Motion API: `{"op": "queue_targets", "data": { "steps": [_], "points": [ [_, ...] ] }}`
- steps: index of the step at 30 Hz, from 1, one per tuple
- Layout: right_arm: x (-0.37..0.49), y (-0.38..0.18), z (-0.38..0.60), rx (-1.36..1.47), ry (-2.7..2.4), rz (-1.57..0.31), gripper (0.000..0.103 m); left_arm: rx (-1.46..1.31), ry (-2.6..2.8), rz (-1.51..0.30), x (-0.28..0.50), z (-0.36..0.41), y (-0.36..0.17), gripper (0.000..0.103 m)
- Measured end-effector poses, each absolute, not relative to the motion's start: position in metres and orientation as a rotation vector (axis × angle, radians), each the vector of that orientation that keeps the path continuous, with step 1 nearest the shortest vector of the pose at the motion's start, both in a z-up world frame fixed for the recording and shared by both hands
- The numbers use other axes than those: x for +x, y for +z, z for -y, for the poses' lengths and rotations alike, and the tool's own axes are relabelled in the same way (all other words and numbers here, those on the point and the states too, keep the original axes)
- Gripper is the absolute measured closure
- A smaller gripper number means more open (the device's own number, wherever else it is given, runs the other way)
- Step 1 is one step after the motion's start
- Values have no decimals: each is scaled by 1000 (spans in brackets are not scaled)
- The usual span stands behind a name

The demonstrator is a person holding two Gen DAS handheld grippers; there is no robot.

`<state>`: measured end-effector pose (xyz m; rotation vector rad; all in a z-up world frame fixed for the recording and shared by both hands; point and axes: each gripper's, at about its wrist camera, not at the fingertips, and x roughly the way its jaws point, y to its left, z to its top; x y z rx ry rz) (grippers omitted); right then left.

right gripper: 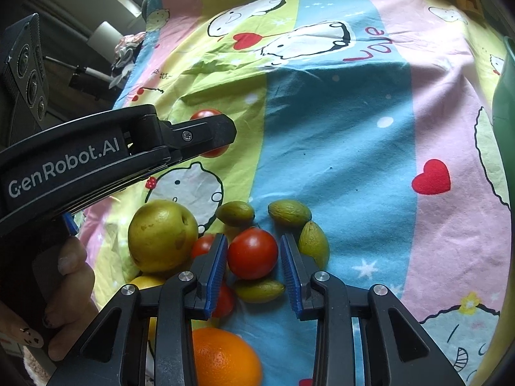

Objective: Organize fruits
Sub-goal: 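Lift the tomatoes in both tools and carry them toward the green basin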

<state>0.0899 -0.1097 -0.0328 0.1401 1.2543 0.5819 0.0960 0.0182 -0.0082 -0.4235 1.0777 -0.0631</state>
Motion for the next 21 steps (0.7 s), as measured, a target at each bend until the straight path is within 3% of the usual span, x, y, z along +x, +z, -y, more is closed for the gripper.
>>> {"op": "queue_targets", "data": {
  "steps": [21],
  "points": [
    [98,-15,158,252,479,-1174,70,-386,-82,-1049,87,-4,1,72]
  ]
}}
